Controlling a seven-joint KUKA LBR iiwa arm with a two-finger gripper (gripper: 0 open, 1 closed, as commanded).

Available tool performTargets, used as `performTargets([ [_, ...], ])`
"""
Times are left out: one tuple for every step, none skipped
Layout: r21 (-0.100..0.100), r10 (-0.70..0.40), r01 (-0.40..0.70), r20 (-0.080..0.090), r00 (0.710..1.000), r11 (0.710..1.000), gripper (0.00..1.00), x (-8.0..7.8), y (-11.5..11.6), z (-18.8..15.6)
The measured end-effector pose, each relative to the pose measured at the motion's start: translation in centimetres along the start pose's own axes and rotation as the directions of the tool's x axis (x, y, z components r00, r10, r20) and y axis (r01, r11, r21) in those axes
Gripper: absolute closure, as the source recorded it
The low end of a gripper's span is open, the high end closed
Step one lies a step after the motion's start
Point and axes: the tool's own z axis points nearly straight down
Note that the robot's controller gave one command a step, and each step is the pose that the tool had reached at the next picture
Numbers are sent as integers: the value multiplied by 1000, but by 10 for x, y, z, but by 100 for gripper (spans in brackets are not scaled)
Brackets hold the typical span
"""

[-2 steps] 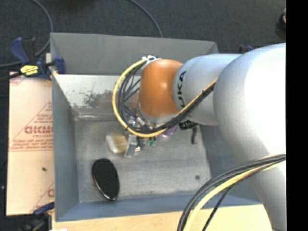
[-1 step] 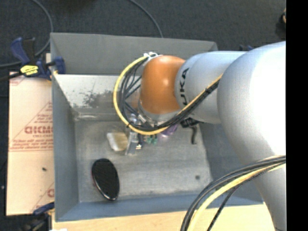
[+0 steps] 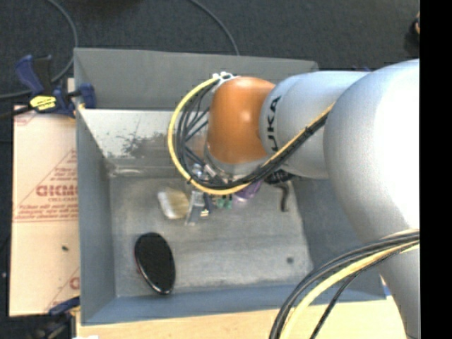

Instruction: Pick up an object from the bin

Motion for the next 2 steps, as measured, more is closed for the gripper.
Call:
performTargets([
  [0, 0, 0, 1, 1000, 1000, 100, 0, 0, -10],
  [-1, 1, -1, 4, 1000, 1000, 100, -1, 0, -17],
])
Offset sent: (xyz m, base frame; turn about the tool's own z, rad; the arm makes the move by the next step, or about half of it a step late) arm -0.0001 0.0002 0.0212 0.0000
